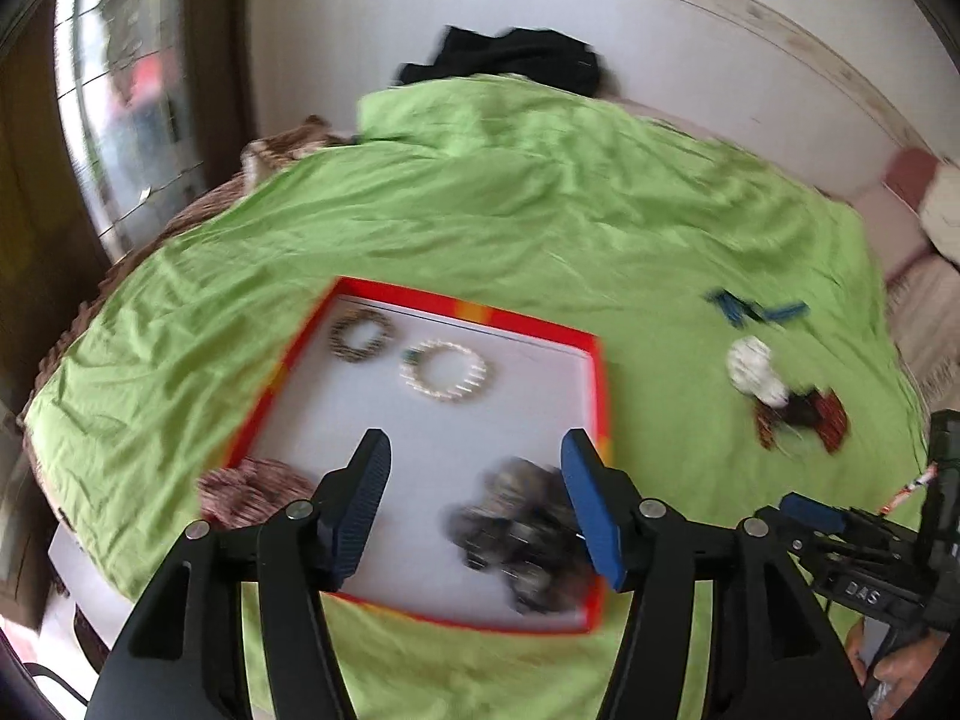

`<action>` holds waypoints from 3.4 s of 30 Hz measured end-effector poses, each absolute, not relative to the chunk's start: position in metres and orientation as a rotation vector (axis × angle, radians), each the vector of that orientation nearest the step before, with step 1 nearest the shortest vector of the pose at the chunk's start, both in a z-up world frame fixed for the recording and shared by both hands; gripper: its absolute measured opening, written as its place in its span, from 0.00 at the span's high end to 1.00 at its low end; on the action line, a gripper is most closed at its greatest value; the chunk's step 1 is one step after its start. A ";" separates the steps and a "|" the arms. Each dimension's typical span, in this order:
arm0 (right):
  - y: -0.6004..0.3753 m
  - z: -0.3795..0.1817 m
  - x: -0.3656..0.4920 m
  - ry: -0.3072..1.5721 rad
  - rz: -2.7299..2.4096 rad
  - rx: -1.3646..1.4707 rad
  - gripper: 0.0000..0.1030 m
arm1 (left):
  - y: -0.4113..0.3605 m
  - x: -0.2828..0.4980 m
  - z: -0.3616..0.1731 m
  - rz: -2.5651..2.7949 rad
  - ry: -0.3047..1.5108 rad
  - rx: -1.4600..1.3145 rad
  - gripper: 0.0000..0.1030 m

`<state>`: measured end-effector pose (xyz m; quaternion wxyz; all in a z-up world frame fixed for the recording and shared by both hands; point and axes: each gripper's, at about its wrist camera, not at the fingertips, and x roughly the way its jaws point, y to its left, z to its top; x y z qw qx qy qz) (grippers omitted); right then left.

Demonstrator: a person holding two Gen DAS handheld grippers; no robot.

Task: Organize jewelry
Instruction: 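Move both open tools back toward the remaining accessories, then grasp the white cherry-print scrunchie with the left tool while the right tool grasps the red polka-dot scrunchie, then carry both scrunchies into the red box and open both tools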

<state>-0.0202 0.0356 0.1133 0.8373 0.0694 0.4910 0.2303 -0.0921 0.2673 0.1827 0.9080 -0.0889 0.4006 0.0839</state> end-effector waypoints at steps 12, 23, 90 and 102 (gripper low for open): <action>-0.100 0.091 -0.055 1.035 0.280 0.276 0.41 | 0.156 -0.082 0.163 0.026 0.910 -0.066 0.43; -0.162 0.081 -0.050 1.001 0.196 0.309 0.41 | 0.100 -0.037 0.144 -0.085 0.995 -0.120 0.43; 0.008 0.159 -0.010 0.910 0.460 0.118 0.87 | 0.352 -0.073 0.133 0.136 0.958 -0.464 0.96; 0.187 0.144 0.019 1.006 0.745 0.082 0.87 | 0.428 -0.036 0.091 0.249 1.010 -0.511 0.96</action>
